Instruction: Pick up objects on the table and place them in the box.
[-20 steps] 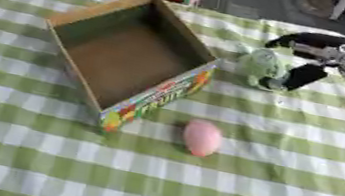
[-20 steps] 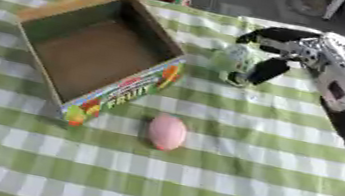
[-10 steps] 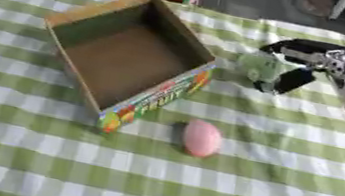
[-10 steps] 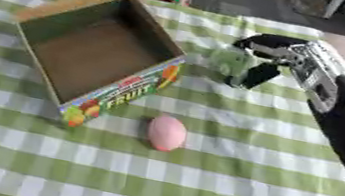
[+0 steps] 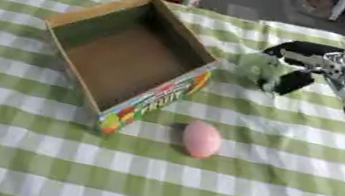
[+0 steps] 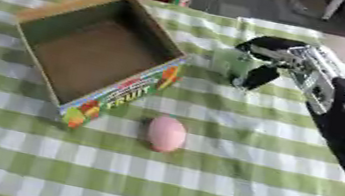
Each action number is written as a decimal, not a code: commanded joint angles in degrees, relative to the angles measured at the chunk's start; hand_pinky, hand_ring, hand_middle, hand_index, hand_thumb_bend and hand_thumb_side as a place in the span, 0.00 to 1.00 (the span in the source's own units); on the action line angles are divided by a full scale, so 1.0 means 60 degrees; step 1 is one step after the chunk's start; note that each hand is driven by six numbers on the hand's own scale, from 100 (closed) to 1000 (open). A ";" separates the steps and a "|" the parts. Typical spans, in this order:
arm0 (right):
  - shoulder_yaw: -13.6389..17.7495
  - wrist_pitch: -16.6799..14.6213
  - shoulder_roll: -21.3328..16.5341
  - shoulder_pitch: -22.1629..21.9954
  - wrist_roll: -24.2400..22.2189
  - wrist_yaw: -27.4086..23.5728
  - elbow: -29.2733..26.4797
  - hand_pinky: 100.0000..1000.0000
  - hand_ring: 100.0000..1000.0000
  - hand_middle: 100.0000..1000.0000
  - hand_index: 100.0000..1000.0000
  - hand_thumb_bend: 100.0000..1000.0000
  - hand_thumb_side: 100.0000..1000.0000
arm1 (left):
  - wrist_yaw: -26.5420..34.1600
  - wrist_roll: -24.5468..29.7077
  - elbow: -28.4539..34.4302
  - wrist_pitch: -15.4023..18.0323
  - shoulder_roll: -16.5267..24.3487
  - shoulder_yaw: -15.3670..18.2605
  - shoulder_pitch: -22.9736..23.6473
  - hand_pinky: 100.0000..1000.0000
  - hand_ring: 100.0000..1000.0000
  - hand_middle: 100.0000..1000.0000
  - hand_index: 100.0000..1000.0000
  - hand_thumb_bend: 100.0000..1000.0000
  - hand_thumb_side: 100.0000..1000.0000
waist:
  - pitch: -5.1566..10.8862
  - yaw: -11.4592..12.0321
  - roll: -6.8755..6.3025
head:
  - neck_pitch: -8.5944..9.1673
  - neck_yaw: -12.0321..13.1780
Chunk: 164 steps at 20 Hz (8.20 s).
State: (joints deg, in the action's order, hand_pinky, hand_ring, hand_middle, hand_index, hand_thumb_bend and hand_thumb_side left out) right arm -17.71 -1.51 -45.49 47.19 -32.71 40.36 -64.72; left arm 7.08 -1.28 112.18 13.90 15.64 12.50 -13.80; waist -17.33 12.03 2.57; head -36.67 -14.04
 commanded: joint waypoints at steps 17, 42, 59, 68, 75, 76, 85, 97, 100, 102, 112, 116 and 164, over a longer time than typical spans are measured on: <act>0.0674 0.1748 -0.0179 0.0146 0.2656 -0.0699 -0.1637 0.59 0.48 0.26 0.49 0.00 0.00 | -0.0028 -0.0018 0.0104 -0.0008 0.0141 0.0033 -0.0049 0.48 0.57 0.62 0.73 0.00 0.87 | 0.0200 -0.0072 -0.0078 | -0.0048 -0.0006; -0.0625 0.2767 0.1494 0.1464 0.2932 -0.2174 -0.4383 0.58 0.44 0.21 0.46 0.00 0.00 | 0.0089 0.0067 0.0089 -0.0045 0.0057 -0.0071 -0.0040 0.49 0.57 0.62 0.73 0.00 0.87 | 0.0431 0.0171 -0.0105 | 0.0111 -0.0479; -0.1415 0.1865 0.2995 0.2400 0.1877 -0.1119 -0.2366 0.61 0.54 0.37 0.58 0.00 0.00 | 0.0178 0.0203 0.0089 -0.0065 0.0052 -0.0174 -0.0137 0.48 0.57 0.62 0.73 0.00 0.87 | 0.0361 0.0501 -0.0011 | 0.0050 -0.0805; -0.1331 0.0562 0.3378 0.2655 0.0418 -0.0528 -0.0970 0.70 0.75 0.69 0.79 0.00 0.00 | 0.0190 0.0232 0.0075 -0.0065 0.0053 -0.0180 -0.0144 0.49 0.57 0.62 0.73 0.00 0.87 | 0.0335 0.0511 0.0005 | 0.0052 -0.0825; -0.0980 0.0440 0.3407 0.2713 -0.0551 -0.0450 -0.0968 0.77 0.86 0.81 0.89 0.00 0.17 | 0.0191 0.0230 0.0071 -0.0062 0.0050 -0.0179 -0.0141 0.49 0.57 0.62 0.73 0.00 0.87 | 0.0346 0.0486 -0.0014 | 0.0057 -0.0815; -0.0971 0.0435 0.3407 0.2715 -0.0601 -0.0444 -0.0988 0.77 0.87 0.82 0.91 0.00 0.21 | 0.0190 0.0234 0.0070 -0.0062 0.0048 -0.0181 -0.0140 0.49 0.57 0.62 0.73 0.00 0.87 | 0.0346 0.0485 -0.0013 | 0.0059 -0.0814; -0.0926 0.0422 0.3393 0.2727 -0.0565 -0.0406 -0.1088 0.79 0.90 0.86 0.96 0.05 0.38 | 0.0192 0.0226 0.0068 -0.0067 0.0047 -0.0177 -0.0138 0.49 0.57 0.62 0.73 0.00 0.87 | 0.0358 0.0474 -0.0013 | 0.0065 -0.0818; -0.0922 0.0316 0.3372 0.2707 -0.0598 -0.0330 -0.1092 0.79 0.91 0.86 0.96 0.10 0.37 | 0.0200 0.0188 0.0064 -0.0071 0.0046 -0.0176 -0.0140 0.49 0.57 0.62 0.73 0.00 0.86 | 0.0381 0.0469 -0.0041 | 0.0090 -0.0836; -0.0920 0.0308 0.3359 0.2706 -0.0611 -0.0262 -0.1112 0.79 0.91 0.86 0.96 0.14 0.38 | 0.0201 0.0182 0.0062 -0.0073 0.0043 -0.0172 -0.0134 0.49 0.57 0.62 0.73 0.00 0.86 | 0.0394 0.0468 -0.0043 | 0.0092 -0.0835; -0.0913 0.0296 0.3356 0.2708 -0.0624 -0.0233 -0.1127 0.80 0.91 0.87 0.96 0.14 0.37 | 0.0202 0.0178 0.0064 -0.0074 0.0041 -0.0172 -0.0132 0.49 0.57 0.62 0.73 0.00 0.86 | 0.0400 0.0462 -0.0043 | 0.0096 -0.0838; -0.0906 0.0178 0.3357 0.2707 -0.0827 -0.0025 -0.1194 0.80 0.92 0.87 0.97 0.22 0.39 | 0.0205 0.0171 0.0062 -0.0078 0.0042 -0.0173 -0.0132 0.49 0.57 0.62 0.73 0.00 0.86 | 0.0408 0.0462 -0.0044 | 0.0104 -0.0848; -0.0903 0.0183 0.3368 0.2709 -0.0814 -0.0021 -0.1207 0.80 0.92 0.87 0.97 0.21 0.38 | 0.0205 0.0174 0.0063 -0.0077 0.0042 -0.0173 -0.0136 0.49 0.57 0.62 0.73 0.00 0.86 | 0.0398 0.0461 -0.0042 | 0.0112 -0.0845; 0.0091 0.1082 -0.0520 -0.3596 0.0182 -0.2435 -0.8311 0.80 0.88 0.81 0.95 0.16 0.43 | 0.0065 0.0027 0.0106 -0.0051 0.0124 -0.0040 -0.0164 0.49 0.57 0.62 0.72 0.00 0.86 | 0.0147 -0.0083 -0.0081 | 0.0129 -0.0248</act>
State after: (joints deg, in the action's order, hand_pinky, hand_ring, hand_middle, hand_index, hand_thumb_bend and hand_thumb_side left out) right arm -17.18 4.87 -48.12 25.18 -31.18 24.36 -113.49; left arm 7.54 -1.07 111.87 13.58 15.19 11.87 -14.20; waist -17.31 11.48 2.23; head -36.19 -15.31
